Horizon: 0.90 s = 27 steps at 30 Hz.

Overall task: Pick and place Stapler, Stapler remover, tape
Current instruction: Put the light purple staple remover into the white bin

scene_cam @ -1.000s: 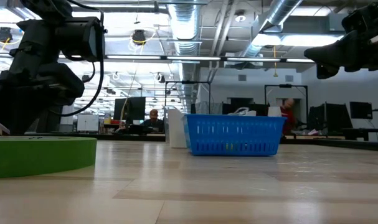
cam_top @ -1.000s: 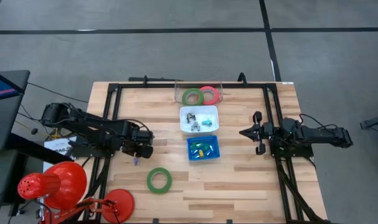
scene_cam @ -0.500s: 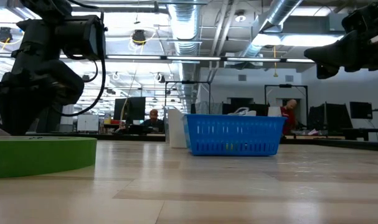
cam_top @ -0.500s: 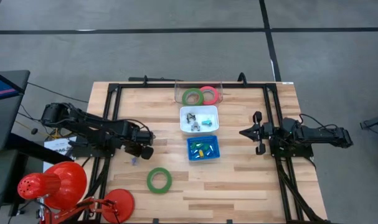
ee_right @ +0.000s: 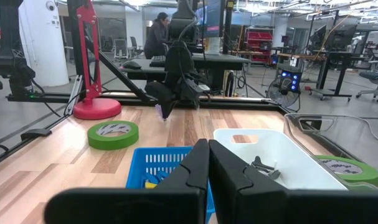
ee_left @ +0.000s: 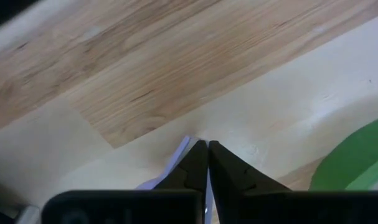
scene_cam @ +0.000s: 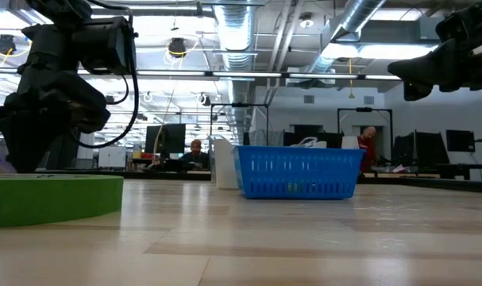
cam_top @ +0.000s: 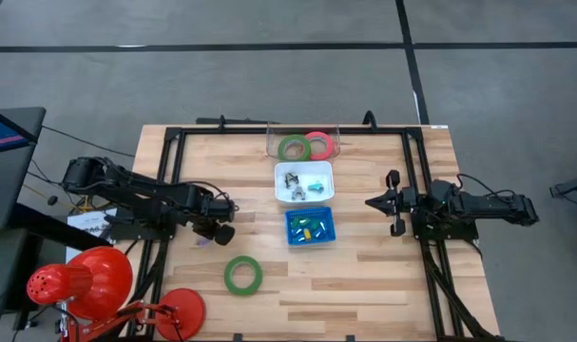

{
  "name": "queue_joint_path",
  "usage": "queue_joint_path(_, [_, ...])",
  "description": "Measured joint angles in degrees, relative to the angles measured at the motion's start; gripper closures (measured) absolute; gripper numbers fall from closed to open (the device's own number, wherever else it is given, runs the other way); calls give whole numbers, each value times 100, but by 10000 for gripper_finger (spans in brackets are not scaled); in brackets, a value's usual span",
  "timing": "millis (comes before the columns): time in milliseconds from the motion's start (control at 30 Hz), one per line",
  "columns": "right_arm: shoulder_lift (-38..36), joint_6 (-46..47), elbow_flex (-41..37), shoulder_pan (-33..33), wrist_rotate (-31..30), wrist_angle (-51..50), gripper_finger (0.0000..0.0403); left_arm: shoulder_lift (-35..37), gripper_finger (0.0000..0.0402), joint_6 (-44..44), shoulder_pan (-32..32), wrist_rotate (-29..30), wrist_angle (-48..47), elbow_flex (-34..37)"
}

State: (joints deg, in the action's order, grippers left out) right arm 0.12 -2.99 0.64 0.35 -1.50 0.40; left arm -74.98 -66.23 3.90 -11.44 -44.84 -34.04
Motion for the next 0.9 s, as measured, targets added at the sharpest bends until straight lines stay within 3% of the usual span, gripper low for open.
queue_joint_path(200, [0,-1,0,0,0,0,402,126,398,76,-7,-27,39,-52])
queue_joint_path(400, [0,-1,0,-1,2,0,402,738,398,98,-175,-24,165,-251])
queue_joint_path(700, [0,-1,0,0,2,0,402,1234,398,76,-226,298,206,-374])
queue_joint_path(900, [0,-1,0,-1,0,0,402,1114,398,-795,95,571,224,-374])
